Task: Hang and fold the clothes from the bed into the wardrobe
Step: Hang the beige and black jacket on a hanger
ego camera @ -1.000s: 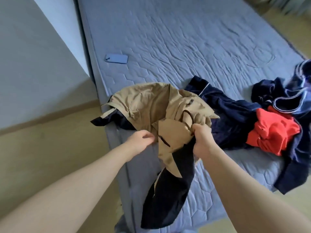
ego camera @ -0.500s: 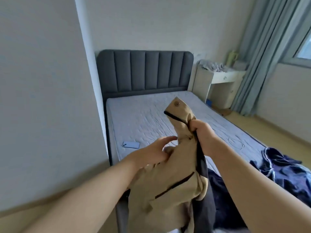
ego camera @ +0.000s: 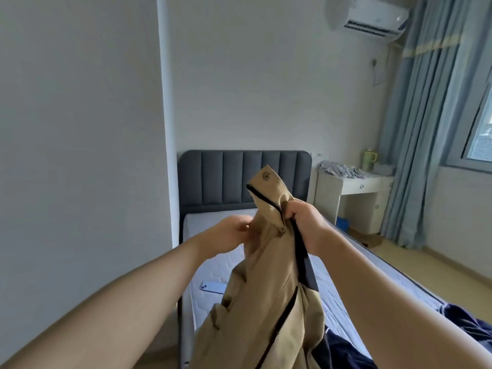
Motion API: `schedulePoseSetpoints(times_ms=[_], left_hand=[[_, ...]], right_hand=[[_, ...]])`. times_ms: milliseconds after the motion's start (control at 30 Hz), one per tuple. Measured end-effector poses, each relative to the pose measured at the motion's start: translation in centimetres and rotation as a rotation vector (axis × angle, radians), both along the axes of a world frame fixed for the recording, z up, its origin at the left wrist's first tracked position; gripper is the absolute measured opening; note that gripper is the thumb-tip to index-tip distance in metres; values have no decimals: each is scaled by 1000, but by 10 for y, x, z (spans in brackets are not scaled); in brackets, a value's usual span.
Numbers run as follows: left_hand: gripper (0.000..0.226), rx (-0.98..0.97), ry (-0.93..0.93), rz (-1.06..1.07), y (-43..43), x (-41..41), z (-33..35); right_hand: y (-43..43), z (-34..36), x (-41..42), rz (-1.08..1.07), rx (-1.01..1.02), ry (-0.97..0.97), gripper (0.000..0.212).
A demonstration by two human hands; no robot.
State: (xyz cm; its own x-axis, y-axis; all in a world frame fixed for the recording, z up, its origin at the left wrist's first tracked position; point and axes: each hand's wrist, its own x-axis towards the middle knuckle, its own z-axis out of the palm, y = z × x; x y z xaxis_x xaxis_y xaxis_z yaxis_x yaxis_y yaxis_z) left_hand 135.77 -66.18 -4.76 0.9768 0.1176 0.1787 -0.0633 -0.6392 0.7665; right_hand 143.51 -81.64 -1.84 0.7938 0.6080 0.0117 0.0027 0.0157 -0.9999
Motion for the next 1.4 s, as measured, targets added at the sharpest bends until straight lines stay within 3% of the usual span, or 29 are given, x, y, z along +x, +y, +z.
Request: schedulePoseSetpoints(times_ms=[133, 300, 367, 433, 500, 533, 667, 833, 933, 1067, 1133, 1233, 1300, 1400], left_hand=[[26, 19, -200, 244, 6, -11, 21], [28, 40, -391, 315, 2, -14, 76], [25, 130, -445, 357, 2, -16, 98], [26, 252, -491, 378, 0, -17, 115], [28, 301, -522, 446, -3, -19, 128], [27, 305, -528, 495, -3, -21, 133], [20, 279, -505, 570, 3, -32, 149], [13, 281, -394, 354, 14, -60, 150], [19, 208, -193, 230, 20, -76, 144], [21, 108, 132, 216, 31, -94, 127], [20, 140, 260, 269, 36, -104, 113], [27, 178, 326, 427, 46, -122, 87], [18, 233, 347, 552, 56, -141, 64], [28, 229, 95, 865, 67, -176, 29]], right_hand=[[-5, 7, 12, -114, -64, -14, 17], [3, 23, 10, -205, -11, -131, 21], [9, 36, 6, -106, 100, -201, 25], [16, 49, -1, 49, 163, -265, 52], [26, 58, -14, 195, 93, -334, 69], [32, 61, -21, 228, 42, -370, 63], [48, 68, -31, 86, 1, -514, 9], [54, 73, -24, -42, 182, -430, 14], [61, 82, -32, -26, 310, -400, 23], [64, 91, -40, -22, 431, -363, 25], [65, 90, -43, -23, 449, -335, 25], [71, 81, -51, 17, 442, -273, 26], [74, 74, -58, 34, 445, -209, 25], [77, 62, -70, 66, 374, -250, 22]])
